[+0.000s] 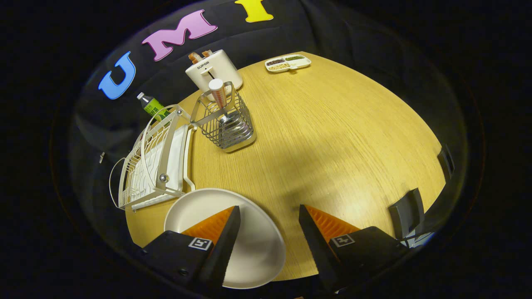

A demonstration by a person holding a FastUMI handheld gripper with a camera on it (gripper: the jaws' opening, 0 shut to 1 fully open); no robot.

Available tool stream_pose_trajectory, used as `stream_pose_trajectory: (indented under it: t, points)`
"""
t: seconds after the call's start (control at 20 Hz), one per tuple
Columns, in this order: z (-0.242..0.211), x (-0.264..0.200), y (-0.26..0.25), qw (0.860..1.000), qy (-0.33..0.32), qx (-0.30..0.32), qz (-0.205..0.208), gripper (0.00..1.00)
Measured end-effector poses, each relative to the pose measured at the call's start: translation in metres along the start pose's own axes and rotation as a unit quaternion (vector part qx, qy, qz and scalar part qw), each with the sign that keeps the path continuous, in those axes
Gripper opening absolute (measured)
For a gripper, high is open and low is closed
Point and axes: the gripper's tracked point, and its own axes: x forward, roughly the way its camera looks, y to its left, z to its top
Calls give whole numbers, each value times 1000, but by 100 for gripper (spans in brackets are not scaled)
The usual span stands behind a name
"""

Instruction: Take the plate from the dish rack, then take the spoon from the basket and place it into the plate.

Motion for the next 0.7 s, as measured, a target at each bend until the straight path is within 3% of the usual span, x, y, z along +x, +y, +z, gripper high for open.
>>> stream_pose_trajectory:
  t: [0.05,0.4,0.7]
  points:
    - [6,-3,-2,1000,-8,-8,-2,97]
    - [66,-50,10,994,-81,-79,10,99]
    - [134,-76,40,973,-137,-186,31,98]
